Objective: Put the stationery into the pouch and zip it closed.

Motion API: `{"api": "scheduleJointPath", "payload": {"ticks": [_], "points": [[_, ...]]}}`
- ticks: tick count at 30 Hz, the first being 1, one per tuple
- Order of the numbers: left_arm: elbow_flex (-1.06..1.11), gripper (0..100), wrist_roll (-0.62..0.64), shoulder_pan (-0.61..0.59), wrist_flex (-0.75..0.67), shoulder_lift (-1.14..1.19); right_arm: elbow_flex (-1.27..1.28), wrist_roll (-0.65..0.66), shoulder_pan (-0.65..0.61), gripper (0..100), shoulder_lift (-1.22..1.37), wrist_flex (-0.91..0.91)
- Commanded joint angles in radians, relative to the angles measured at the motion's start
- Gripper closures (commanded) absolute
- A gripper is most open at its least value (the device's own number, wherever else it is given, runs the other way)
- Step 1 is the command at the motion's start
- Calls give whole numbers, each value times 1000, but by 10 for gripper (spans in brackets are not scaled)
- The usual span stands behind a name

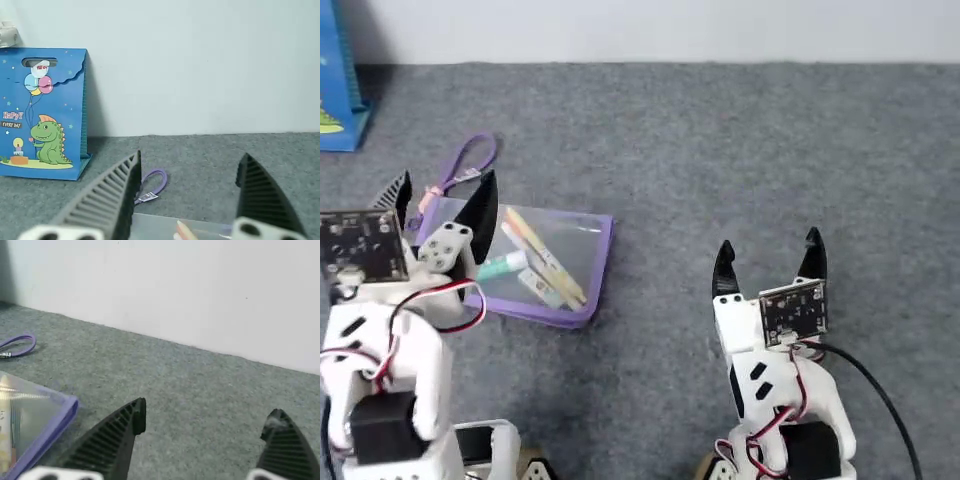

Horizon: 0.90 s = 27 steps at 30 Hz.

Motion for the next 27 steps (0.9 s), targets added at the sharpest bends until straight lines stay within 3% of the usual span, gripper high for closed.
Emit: {"api": "scheduleJointPath", "payload": {"ticks": [1, 5, 8, 11, 21, 27], "points": [[-77, 795, 8, 38, 98, -14, -58, -9, -4, 679, 1, 33], [-76, 987, 5, 89, 215, -14, -58, -11, -4, 857, 1, 39], [-68, 979, 5, 114, 273, -14, -58, -11, -2, 998, 1, 39], [-41, 987, 8, 144, 310, -14, -49, -11, -1, 957, 1, 54], [199, 987, 6, 150, 307, -14, -48, -12, -1, 991, -1, 226], [338, 988, 8, 150, 224, -107, -46, -12, -1, 991, -1, 320]]}}
